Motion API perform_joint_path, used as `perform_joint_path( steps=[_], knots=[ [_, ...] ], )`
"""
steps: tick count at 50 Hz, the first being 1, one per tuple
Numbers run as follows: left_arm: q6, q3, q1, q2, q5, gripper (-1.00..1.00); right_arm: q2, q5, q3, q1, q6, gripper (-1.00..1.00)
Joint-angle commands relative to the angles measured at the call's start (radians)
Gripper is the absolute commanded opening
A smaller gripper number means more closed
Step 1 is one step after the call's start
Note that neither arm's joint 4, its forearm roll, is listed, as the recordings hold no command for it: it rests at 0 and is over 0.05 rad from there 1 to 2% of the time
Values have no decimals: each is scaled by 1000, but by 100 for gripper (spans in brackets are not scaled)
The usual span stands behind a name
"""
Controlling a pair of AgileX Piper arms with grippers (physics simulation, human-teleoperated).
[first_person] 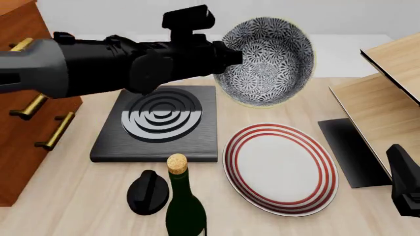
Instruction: Pick up the akita bowl and put it on the plate.
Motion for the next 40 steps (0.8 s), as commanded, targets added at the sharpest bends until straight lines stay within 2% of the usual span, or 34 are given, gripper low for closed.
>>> perform_joint_path(
  steps=[1, 5, 6, 7, 9, 13, 25, 31, 40],
  knots=[
    [-65, 2, -60, 54, -44, -100, 0, 0, 0, 0, 0, 100],
    [-57, 14, -80, 75, -51, -100, 0, 0, 0, 0, 0, 100],
    [-89, 33, -91, 74, -67, -100, 0, 0, 0, 0, 0, 100],
    [-64, 30, -86, 81, -67, -100, 0, 0, 0, 0, 0, 100],
    [-84, 54, -100, 77, -84, -100, 0, 0, 0, 0, 0, 100],
    [-77, 76, -106, 79, -95, -100, 0, 0, 0, 0, 0, 100],
    [-87, 95, -87, 117, -126, -100, 0, 0, 0, 0, 0, 100],
    [-134, 156, -110, 118, -176, -100, 0, 0, 0, 0, 0, 100],
    [-113, 158, -109, 139, -163, -100, 0, 0, 0, 0, 0, 100]
  ],
)
